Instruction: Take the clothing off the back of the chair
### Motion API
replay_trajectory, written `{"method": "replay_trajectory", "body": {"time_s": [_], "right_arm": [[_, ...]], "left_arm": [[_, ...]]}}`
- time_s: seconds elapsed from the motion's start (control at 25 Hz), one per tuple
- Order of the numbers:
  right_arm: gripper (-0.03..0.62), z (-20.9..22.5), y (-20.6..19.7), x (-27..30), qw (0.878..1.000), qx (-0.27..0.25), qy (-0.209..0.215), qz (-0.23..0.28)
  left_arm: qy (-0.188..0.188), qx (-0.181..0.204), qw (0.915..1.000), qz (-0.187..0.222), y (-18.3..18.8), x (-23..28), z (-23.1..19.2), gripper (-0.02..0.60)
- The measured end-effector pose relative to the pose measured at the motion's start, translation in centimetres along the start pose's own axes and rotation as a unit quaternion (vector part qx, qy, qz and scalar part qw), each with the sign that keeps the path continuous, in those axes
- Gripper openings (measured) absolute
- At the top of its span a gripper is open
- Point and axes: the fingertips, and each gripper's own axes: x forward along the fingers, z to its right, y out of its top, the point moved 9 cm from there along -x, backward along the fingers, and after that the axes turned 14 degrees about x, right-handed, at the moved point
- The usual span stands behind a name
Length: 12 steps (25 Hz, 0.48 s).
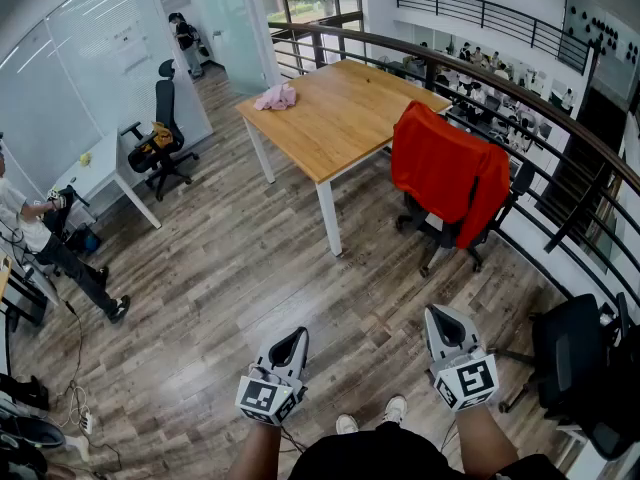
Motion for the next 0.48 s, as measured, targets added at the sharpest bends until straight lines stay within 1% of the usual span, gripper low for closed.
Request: {"method": "replay_trajectory", "body": {"time_s": [0.24, 0.4, 0.48], "right_arm": [[0.004, -1.8, -0.2, -0.3, 1.000, -0.004, 0.008, -0.006], [0.005, -2.8, -0.4, -0.5, 1.000, -0.007, 0.009, -0.007], [0.005, -3.2, -0.7, -0.4, 1.000, -0.002, 0.009, -0.020]], "left_arm": [[0.005, -0.014, 0.9999, 0.001, 0.0, -1.4, 0.2, 0.017], [0.003, -0.006, 1.0000, -0.003, -0.3, -2.3, 0.0, 0.017], [0.006, -0.010, 0.9999, -0.006, -0.5, -2.9, -0.5, 0.017]]}}
